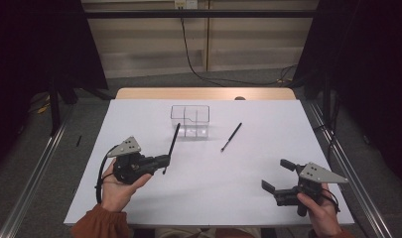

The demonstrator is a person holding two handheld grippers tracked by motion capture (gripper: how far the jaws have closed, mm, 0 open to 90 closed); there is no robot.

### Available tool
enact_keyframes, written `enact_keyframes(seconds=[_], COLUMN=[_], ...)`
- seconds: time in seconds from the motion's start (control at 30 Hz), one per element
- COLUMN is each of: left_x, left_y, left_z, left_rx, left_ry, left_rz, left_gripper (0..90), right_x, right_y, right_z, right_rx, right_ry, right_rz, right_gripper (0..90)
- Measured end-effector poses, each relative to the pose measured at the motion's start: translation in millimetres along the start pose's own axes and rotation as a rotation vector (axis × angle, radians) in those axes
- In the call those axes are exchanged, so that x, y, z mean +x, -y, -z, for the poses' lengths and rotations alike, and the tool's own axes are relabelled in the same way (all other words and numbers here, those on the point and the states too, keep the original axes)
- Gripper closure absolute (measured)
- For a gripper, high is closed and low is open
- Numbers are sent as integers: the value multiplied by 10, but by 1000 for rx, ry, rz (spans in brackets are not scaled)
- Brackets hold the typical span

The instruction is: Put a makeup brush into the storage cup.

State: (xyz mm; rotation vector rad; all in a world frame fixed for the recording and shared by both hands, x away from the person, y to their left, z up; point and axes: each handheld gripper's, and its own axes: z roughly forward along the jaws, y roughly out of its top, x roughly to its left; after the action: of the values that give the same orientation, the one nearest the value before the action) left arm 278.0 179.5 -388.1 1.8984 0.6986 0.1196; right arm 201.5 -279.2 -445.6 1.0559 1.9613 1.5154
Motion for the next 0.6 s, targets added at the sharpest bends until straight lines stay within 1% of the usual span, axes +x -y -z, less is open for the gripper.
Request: enact_keyframes(seconds=[0.07,0.1,0.2,0.33,0.4,0.43,0.6], left_x=[-41,-54,-81,-84,-84,-92,-169], left_y=[-13,-15,-13,-20,-39,-47,-63], left_z=[-27,-43,-84,-99,-99,-99,-158], left_rx=[10,11,19,27,44,46,71], left_ry=[11,21,35,35,25,26,65], left_rz=[-11,-15,-28,-20,-13,-11,-35], left_gripper=[843,843,843,842,842,842,842], right_x=[0,0,1,2,3,4,9], right_y=[-1,-1,-1,-1,-1,-2,-4], right_z=[2,4,7,5,2,-1,-18], right_rx=[0,1,0,-2,-2,0,1], right_ry=[0,-2,-3,-6,-7,-8,-15], right_rz=[1,3,4,5,4,2,5], right_gripper=[0,0,0,0,0,0,0])
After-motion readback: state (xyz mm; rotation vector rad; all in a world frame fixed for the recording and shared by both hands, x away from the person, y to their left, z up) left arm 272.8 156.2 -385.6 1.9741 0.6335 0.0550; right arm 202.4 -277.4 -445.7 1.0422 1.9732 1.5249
